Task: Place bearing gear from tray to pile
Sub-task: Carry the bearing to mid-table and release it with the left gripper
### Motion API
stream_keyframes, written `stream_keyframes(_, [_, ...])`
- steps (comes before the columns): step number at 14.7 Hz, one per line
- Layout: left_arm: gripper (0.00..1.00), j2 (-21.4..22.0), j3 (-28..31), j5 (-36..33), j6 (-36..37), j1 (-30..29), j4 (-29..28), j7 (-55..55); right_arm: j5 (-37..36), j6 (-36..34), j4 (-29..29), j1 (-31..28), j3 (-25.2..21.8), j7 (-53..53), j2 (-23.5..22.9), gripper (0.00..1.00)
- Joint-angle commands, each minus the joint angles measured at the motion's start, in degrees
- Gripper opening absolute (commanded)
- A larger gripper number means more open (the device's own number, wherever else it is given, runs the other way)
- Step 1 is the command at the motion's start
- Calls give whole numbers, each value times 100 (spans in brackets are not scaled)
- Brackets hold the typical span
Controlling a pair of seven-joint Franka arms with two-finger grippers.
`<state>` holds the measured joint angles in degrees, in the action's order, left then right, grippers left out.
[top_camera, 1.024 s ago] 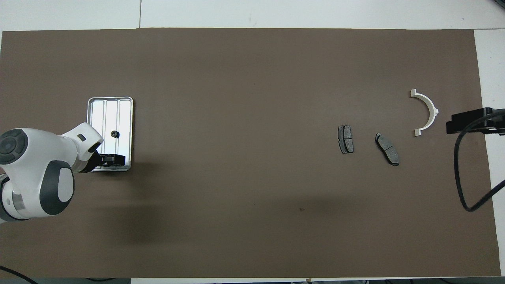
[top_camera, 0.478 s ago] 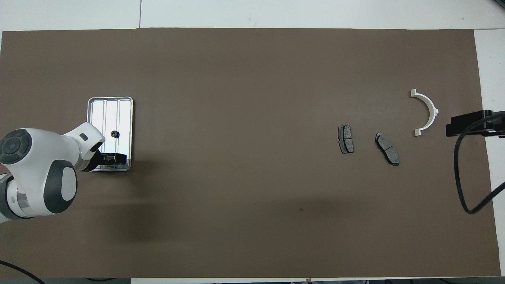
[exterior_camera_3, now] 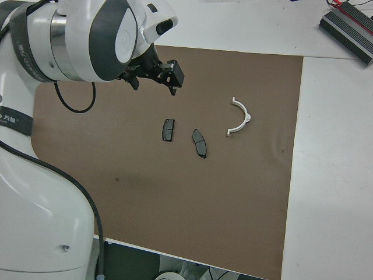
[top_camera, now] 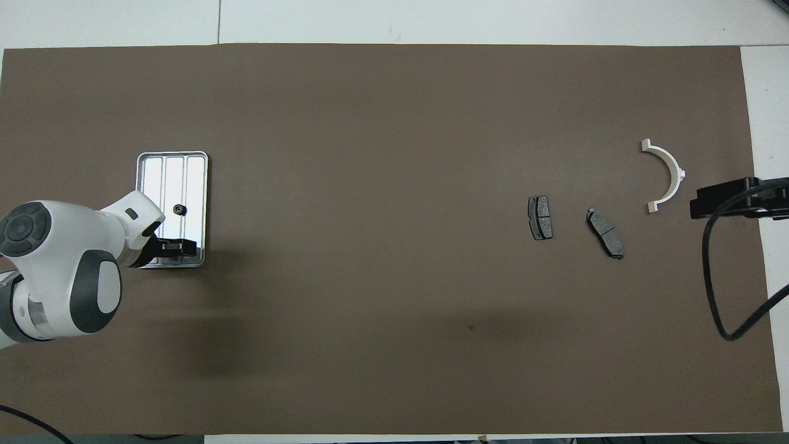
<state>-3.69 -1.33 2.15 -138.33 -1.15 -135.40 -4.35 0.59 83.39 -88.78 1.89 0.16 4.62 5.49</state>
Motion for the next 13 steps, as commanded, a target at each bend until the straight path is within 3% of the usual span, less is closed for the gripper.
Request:
stream_keyframes(1, [49,0,10,-74,-151,-26,-92,-49,11,-15,-96,-40,28,-137,110,100])
stream_keyframes(3, [0,0,10,-74,-133,-26,-83,-49,11,-7,-96,-49,19,-146,110,100])
stream_keyframes(7, [0,-79,10,-74,339,9,371,-40,11,11,-96,-101,10,-146,110,100])
stream_keyframes(10, [0,-272,1,-74,1655,88,1626,126,2,11,-105,-110,-25,-102,110,100])
stream_keyframes(13, [0,-343,10,-144,2616,824,2561,1134,-85,20,-122,-101,-25,-93,119,100])
